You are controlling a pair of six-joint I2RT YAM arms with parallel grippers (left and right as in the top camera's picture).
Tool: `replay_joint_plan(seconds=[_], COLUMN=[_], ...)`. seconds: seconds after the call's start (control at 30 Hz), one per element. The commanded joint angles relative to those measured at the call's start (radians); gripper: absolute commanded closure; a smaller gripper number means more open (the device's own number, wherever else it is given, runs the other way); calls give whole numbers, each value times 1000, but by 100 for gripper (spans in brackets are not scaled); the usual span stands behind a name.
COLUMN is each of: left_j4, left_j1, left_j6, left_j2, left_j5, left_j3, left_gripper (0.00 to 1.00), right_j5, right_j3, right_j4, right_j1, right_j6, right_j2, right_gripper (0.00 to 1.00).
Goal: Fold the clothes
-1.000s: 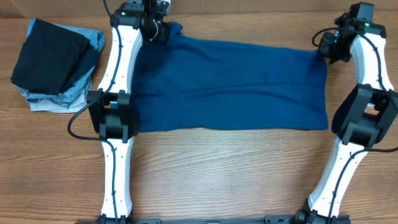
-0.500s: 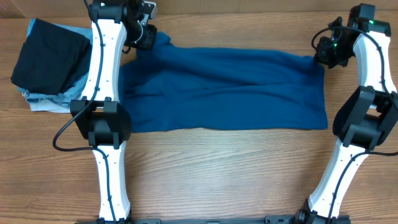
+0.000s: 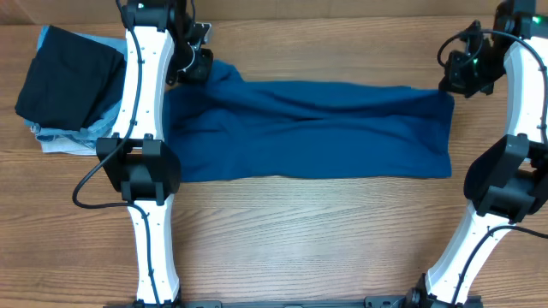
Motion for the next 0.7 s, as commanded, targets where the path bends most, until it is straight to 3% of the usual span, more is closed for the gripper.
replay_joint_plan(seconds=[0.0,0.23,0.53,0.67], left_j4=[-17,-98,-148,-148], left_j1=[8,8,-42,-74], left_j6=[-30,-79,-135,-169], left_j2=[-66,-110,-109,-109], left_j5=[16,-14,-38,-101], left_j3=[21,21,-14,-156], left_gripper=[96,96,96,96], right_j5=[-6,-6,-5,21], right_j3=[16,14,-171,-227], right_j4=[-61,-228,-225,-203], right_j1=[5,5,29,35], right_j6=[-8,66,99,106], right_j2=[-55,-55,-55,-55], right_gripper=[96,96,96,96])
